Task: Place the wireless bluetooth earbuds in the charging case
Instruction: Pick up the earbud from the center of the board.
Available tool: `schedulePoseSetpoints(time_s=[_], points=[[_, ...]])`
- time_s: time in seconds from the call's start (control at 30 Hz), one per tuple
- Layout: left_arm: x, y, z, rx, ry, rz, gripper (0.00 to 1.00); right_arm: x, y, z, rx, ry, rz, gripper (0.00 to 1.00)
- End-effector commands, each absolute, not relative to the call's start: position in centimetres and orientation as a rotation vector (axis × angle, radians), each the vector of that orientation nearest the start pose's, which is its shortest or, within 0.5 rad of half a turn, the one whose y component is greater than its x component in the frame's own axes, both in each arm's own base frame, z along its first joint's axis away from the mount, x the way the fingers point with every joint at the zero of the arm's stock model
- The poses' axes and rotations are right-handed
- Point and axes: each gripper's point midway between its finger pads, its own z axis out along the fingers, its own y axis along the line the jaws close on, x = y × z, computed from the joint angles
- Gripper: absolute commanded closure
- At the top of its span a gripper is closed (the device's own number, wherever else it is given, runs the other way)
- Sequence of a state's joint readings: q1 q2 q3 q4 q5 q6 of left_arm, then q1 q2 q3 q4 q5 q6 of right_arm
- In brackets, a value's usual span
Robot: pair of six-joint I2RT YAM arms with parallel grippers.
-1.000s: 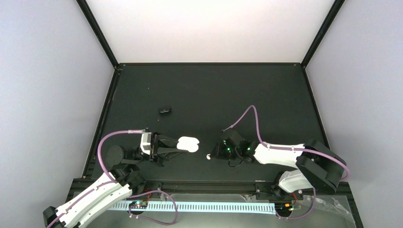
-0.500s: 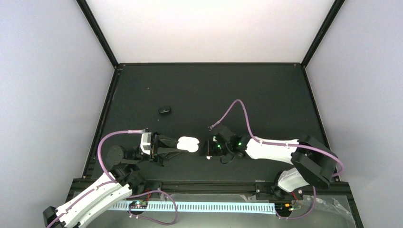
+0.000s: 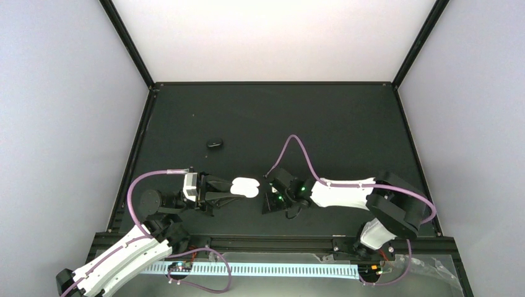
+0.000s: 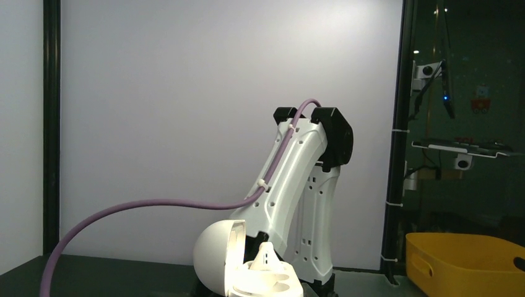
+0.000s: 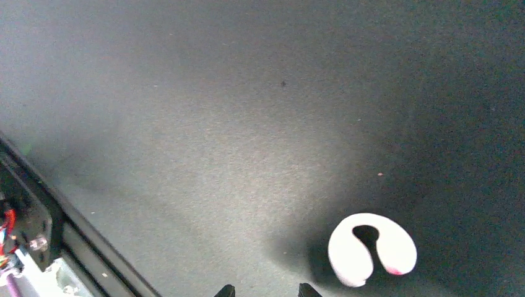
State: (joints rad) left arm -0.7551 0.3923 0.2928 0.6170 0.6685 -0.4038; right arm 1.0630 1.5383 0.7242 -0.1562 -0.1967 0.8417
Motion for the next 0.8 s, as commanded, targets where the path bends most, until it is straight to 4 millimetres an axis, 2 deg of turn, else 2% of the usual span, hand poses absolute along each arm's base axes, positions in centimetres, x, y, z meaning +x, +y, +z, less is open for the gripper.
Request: schedulePoseSetpoints(time_s=[0.0,0.13,0.4,0.77], points=[[7.5,-21.7,36.1,0.839,0.943,-1.347,0.98,15.6,33.6,4.0,-0.430,2.764,0.805,0.74],[7.6,-21.7,36.0,0.837,0.947,-1.342,0.98,16.0,33.2,3.2,-0.413,2.776,0.749,0.74],[7.7,-21.8,36.0,0.834,0.950,-1.341,0.98,16.5,29.8,1.6,-0.308,2.777,0.594,0.73],[7.7,-21.8,35.9,0.834,0.952,-1.340,0.98,18.1,27.2,1.1,-0.191,2.752,0.533,0.73]])
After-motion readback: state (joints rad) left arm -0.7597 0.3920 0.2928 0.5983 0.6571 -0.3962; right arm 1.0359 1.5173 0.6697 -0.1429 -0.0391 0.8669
